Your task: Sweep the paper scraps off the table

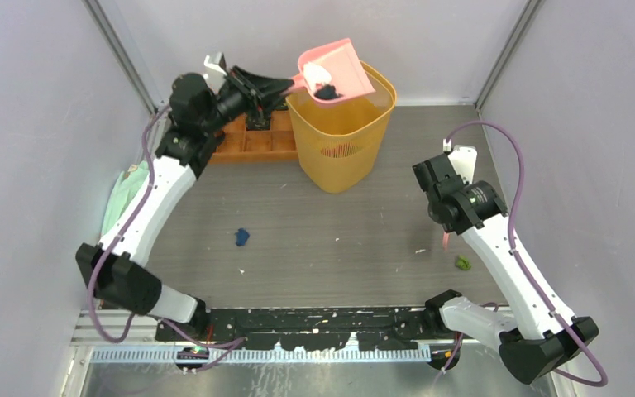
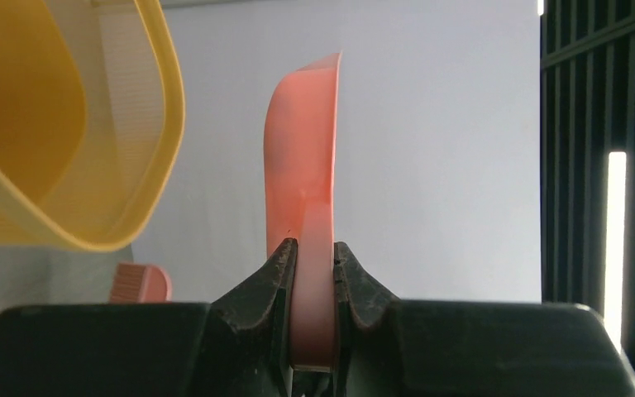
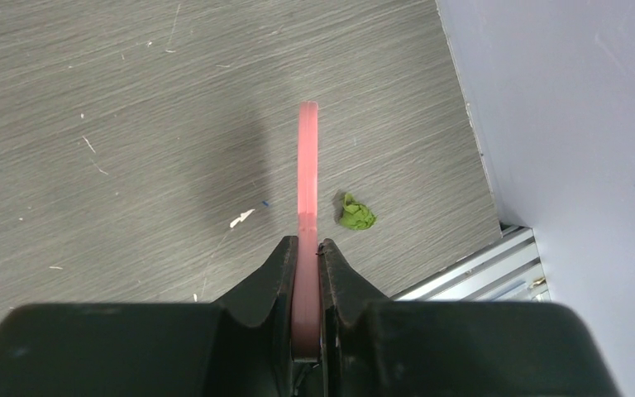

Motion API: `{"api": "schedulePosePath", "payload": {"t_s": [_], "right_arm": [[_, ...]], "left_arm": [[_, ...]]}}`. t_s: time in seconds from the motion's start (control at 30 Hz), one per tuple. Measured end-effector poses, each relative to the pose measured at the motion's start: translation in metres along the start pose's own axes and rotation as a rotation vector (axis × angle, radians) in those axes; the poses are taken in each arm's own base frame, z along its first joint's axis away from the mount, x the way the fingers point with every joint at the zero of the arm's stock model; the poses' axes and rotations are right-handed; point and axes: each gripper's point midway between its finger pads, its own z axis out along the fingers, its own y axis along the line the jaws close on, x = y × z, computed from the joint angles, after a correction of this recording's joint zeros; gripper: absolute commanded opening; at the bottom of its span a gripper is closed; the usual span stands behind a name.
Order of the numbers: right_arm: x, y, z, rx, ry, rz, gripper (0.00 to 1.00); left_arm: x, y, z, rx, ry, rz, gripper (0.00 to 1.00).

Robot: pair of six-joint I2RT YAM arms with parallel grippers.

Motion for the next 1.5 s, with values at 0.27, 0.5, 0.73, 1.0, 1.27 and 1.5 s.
{"api": "schedulePosePath", "payload": {"t_s": [0.27,0.5,0.73,1.0,1.27,1.5], "right_arm": [[-0.008,-0.005,-0.003,0.004,-0.012,0.004,0.01],[-0.010,-0.009,-0.007,0.005,-0.018,0.011,0.01],[-0.014,-0.021,-0.018,0.011,-0.040,0.027,0.01],[-0.020,-0.037,-0.021,0.088,-0.078,0.041,0.00],[-0.020,-0.052,-0.014,0.211,-0.065,0.014,0.02],[-0.013,-0.044,0.019,0.295,0.058,-0.035,0.02]], "left_arm": [[-0.073,0.021,0.050,-0.085,0.043,0.085,0.01],[-0.093,0.081,0.083,-0.311,0.165,0.313,0.01],[-0.093,0.097,0.062,-0.413,0.221,0.498,0.01],[-0.082,0.096,0.054,-0.400,0.272,0.636,0.00],[-0.050,0.029,0.020,-0.220,0.253,0.737,0.00],[-0.020,-0.063,-0.026,-0.020,0.175,0.874,0.00]]}}
